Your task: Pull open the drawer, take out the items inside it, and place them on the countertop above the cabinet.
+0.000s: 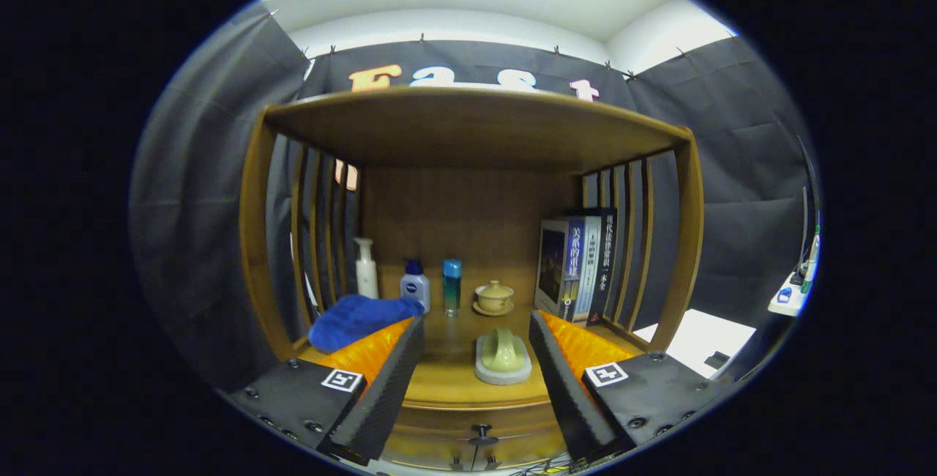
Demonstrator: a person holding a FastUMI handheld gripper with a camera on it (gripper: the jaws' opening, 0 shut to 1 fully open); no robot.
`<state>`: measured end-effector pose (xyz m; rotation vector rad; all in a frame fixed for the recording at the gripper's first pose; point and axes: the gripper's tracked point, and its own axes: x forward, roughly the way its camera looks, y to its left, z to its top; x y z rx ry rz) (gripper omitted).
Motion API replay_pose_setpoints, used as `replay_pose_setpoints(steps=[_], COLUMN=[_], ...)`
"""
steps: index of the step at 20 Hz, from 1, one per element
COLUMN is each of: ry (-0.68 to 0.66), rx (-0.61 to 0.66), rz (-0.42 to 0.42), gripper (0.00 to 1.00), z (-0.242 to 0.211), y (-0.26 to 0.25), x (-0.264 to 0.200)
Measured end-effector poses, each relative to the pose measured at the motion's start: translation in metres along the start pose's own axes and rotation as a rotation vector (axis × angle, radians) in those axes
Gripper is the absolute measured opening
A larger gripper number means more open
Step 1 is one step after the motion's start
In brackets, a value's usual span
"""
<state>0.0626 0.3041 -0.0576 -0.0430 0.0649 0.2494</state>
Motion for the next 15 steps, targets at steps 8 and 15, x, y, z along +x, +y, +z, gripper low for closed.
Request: replay_pose_setpoints(steps=[8, 15], ry=[0.001, -0.012], rx=[0.036, 0.047], rz=[-0.010, -0.042], gripper=[0.95, 0.95], z=[0.051, 0.065], y=[-0.016, -0.031], x=[-0.030, -0.046])
